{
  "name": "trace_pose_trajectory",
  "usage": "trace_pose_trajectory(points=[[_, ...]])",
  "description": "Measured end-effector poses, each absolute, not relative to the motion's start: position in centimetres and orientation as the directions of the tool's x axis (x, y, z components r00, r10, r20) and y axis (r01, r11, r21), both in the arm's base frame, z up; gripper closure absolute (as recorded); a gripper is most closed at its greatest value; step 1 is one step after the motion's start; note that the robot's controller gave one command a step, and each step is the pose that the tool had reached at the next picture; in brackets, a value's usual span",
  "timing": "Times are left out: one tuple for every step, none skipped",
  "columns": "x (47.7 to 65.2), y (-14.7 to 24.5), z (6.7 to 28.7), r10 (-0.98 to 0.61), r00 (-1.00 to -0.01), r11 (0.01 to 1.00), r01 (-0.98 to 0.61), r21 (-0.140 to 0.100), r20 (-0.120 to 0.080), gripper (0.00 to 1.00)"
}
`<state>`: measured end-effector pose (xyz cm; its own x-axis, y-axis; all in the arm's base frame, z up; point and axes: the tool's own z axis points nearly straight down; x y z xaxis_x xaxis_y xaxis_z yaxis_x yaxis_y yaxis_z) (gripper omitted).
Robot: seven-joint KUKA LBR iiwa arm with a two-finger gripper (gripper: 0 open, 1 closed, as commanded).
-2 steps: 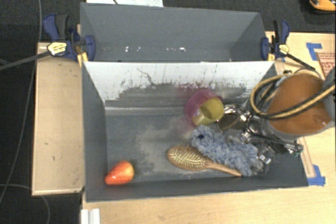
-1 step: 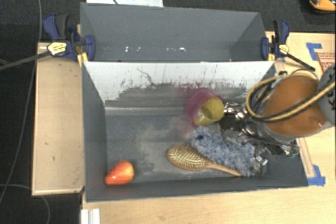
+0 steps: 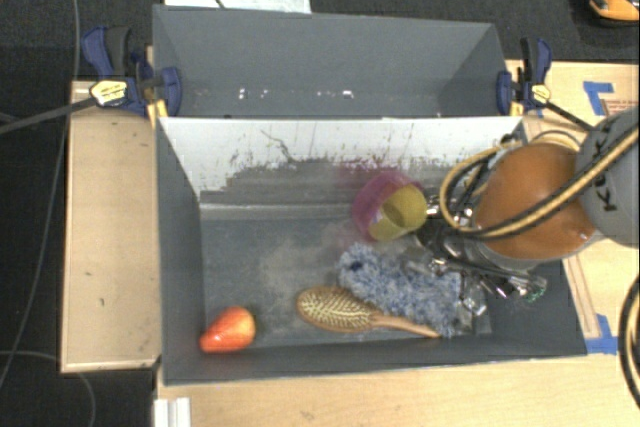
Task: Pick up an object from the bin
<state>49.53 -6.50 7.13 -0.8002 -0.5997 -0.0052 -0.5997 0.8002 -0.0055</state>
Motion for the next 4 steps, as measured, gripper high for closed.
trace_pose_trajectory(points=[[49.7, -6.8, 17.4, -0.586, -0.810, 0.810, -0.586, -0.004, -0.004, 0.00], [49.3, -5.6, 11.1, -0.595, -0.804, 0.804, -0.595, -0.005, -0.006, 0.00], [49.4, -6.1, 8.5, -0.725, -0.689, 0.689, -0.725, -0.008, -0.007, 0.00], [49.3, -5.3, 17.8, -0.698, -0.716, 0.716, -0.698, -0.001, -0.003, 0.00]])
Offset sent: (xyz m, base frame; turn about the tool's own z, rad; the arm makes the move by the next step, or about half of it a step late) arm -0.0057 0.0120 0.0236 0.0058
